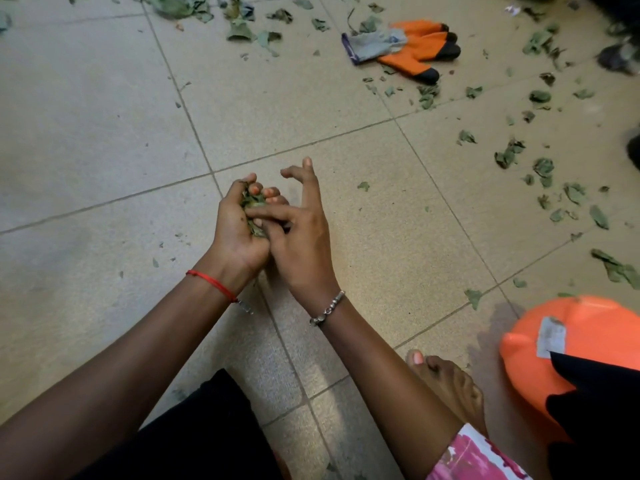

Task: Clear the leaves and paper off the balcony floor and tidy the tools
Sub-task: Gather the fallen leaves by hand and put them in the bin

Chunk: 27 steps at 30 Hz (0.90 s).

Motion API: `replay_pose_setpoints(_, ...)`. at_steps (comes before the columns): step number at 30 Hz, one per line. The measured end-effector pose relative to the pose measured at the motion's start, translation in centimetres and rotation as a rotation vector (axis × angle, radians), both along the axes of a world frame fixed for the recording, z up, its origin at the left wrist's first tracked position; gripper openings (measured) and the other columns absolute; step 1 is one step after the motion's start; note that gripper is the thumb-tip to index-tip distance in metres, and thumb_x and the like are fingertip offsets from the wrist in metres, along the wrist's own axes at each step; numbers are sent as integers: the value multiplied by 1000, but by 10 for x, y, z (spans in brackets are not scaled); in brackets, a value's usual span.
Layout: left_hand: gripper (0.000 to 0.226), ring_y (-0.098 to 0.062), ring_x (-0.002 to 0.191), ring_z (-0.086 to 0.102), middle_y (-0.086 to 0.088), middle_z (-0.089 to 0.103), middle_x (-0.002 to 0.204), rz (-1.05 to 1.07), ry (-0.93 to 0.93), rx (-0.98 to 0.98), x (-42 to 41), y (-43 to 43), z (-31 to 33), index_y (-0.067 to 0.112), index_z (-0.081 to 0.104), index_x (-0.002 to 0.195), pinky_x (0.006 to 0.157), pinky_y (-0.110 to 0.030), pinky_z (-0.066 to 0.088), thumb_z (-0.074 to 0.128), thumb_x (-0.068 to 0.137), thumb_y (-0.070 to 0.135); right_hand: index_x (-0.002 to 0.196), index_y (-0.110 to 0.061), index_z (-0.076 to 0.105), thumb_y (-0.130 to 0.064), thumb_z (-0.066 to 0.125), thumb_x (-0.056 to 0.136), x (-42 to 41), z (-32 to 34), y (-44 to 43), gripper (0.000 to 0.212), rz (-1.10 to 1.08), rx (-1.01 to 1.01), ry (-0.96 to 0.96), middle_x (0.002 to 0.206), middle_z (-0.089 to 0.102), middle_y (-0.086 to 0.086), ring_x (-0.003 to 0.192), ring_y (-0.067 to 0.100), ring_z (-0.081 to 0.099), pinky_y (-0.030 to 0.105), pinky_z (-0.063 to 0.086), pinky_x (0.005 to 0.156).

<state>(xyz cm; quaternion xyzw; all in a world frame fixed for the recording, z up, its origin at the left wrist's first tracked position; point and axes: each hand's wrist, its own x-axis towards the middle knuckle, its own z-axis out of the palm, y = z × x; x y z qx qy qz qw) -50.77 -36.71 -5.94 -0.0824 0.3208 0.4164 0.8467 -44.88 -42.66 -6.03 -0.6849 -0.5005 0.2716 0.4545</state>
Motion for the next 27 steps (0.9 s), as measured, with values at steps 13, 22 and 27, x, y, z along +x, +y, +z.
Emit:
replay_pose_setpoints(13, 53, -5, 26, 27, 6, 29, 35, -141, 71, 117, 52, -14, 39, 15, 38, 41, 30, -14, 29, 43, 94, 19, 43, -22, 50, 25, 61, 62, 24, 27, -11, 52, -360, 77, 1024, 92, 51, 14, 87, 18, 56, 30, 49, 90)
replay_pose_setpoints(22, 50, -5, 25, 25, 7, 29, 34, -296, 42, 149, 131, -22, 54, 17, 39, 41, 28, -14, 20, 46, 91, 19, 62, -8, 53, 4, 40, 63, 92, 65, -22, 17, -561, 325, 1359, 55, 52, 4, 52, 13, 50, 19, 40, 59)
replay_pose_setpoints(27, 38, -5, 27, 23, 8, 29, 34, -454, -52, 176, 207, -19, 43, 18, 40, 37, 29, -15, 15, 48, 74, 15, 82, -6, 70, -11, 51, 83, 185, 75, -26, 19, -1080, 296, 856, 94, 62, 2, 75, -1, 55, 12, 38, 65)
